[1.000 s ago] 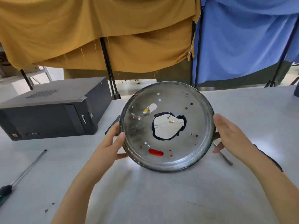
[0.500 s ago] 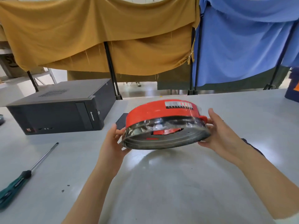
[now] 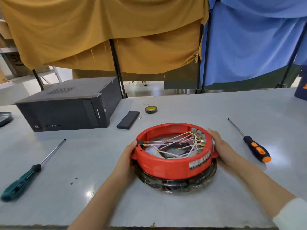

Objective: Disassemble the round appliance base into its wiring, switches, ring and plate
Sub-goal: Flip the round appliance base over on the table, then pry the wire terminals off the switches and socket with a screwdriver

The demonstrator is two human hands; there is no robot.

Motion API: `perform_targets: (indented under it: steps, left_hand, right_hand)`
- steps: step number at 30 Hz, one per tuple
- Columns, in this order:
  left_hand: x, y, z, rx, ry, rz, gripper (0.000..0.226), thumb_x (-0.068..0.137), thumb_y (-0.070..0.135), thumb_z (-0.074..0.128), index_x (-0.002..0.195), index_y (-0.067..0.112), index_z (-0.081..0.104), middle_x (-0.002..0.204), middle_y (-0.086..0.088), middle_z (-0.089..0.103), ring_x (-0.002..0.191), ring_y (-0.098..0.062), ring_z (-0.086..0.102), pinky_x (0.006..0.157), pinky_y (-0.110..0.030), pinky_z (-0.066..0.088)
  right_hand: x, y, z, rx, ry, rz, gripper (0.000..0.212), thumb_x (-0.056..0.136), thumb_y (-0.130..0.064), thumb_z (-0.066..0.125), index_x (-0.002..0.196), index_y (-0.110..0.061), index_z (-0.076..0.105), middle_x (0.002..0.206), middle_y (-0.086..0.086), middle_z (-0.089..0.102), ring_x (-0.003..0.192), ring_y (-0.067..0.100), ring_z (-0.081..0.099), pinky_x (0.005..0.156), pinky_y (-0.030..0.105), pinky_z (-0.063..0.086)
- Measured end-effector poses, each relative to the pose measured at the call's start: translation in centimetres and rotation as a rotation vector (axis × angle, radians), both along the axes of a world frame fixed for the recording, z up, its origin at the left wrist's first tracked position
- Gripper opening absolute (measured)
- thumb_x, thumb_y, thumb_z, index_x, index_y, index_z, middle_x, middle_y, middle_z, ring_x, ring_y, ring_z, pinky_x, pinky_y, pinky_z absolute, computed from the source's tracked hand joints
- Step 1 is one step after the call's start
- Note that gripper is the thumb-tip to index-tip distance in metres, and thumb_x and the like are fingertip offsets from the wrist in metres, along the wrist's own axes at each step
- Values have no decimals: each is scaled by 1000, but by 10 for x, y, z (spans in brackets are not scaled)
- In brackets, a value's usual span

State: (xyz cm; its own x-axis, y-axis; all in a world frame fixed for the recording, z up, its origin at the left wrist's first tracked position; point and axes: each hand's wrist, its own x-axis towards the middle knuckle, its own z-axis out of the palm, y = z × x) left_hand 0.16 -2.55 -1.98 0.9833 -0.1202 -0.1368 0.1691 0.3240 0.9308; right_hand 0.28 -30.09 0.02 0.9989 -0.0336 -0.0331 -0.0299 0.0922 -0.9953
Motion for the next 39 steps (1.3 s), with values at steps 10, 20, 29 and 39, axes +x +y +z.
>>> perform_targets:
  steps: [10, 20, 29, 39]
  left_hand:
    - [9, 14, -6, 293, -124, -87, 32, 90, 18, 42, 117, 12, 59, 112, -14, 60, 102, -27, 58, 95, -41, 43]
    - [61, 4, 45, 786, -204, -111, 29, 94, 32, 51, 123, 28, 56, 126, 6, 57, 116, -12, 52, 100, -28, 38]
    - [46, -9, 41, 1014, -279, -197, 29, 95, 27, 46, 123, 29, 53, 113, 9, 62, 98, -8, 60, 87, -24, 45]
    - [43, -22, 55, 1290, -434, -223, 47, 94, 27, 47, 140, 23, 37, 141, -1, 43, 125, -16, 45, 104, -29, 34]
  right_hand:
    - [-3, -15, -5, -425, -23, 81, 37, 102, -31, 34, 103, -12, 66, 107, 11, 69, 101, 20, 63, 89, 25, 47]
    - [-19, -7, 24, -857, 199, 127, 67, 79, -56, 64, 125, -16, 37, 115, 0, 55, 93, 12, 59, 65, 23, 44]
    - [-2, -18, 50, -989, 160, 227, 36, 91, -23, 59, 124, -16, 48, 111, 10, 63, 97, 26, 64, 82, 38, 54]
    - [45, -1, 54, -1080, -34, 343, 51, 96, -17, 53, 144, -21, 36, 147, -2, 39, 131, 15, 40, 99, 18, 27]
